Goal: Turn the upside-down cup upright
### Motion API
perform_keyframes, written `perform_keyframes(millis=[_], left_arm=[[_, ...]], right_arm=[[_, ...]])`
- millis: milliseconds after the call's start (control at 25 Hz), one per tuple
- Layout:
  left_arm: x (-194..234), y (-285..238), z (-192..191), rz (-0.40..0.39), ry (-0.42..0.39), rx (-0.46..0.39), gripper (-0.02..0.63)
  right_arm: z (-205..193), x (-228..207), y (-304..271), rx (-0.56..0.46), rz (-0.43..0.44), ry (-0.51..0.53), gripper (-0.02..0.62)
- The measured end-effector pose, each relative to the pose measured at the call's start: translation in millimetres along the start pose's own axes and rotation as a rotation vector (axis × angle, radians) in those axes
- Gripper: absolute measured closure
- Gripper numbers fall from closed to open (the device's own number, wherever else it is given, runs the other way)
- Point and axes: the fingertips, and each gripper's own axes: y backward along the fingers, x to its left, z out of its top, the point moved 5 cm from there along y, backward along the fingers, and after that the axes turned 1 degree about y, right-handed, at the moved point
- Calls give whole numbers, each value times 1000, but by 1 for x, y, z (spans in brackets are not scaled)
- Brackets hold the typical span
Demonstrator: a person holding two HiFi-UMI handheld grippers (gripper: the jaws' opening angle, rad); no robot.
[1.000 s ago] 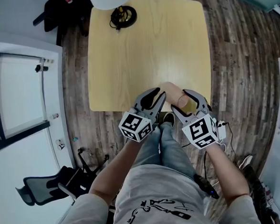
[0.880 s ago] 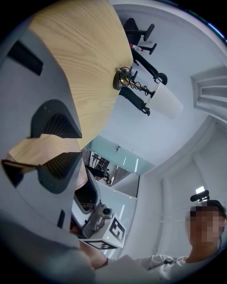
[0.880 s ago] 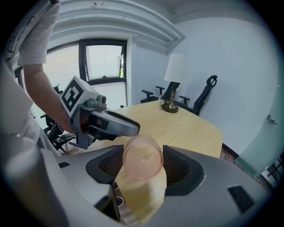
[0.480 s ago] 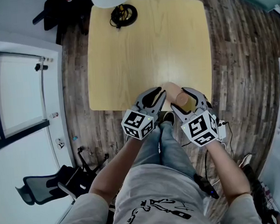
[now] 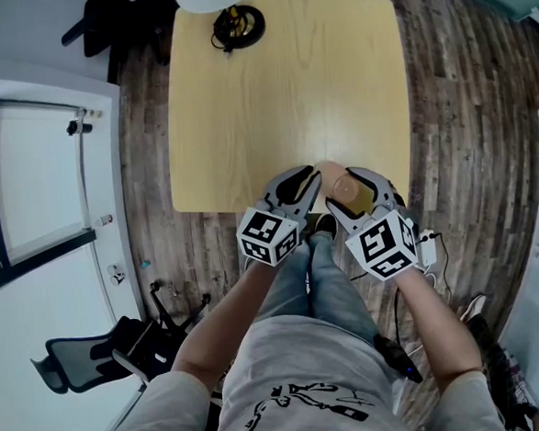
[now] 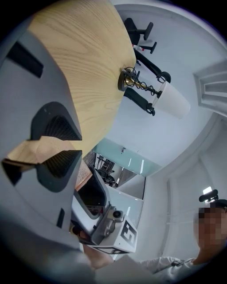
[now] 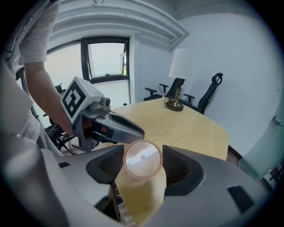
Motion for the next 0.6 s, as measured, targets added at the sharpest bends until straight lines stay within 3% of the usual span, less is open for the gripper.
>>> perform_keyframes(millis=[600], left_arm=[[6, 0, -6, 15, 10, 13, 537]], right_arm=[[5, 2, -7, -6, 18, -1, 314]])
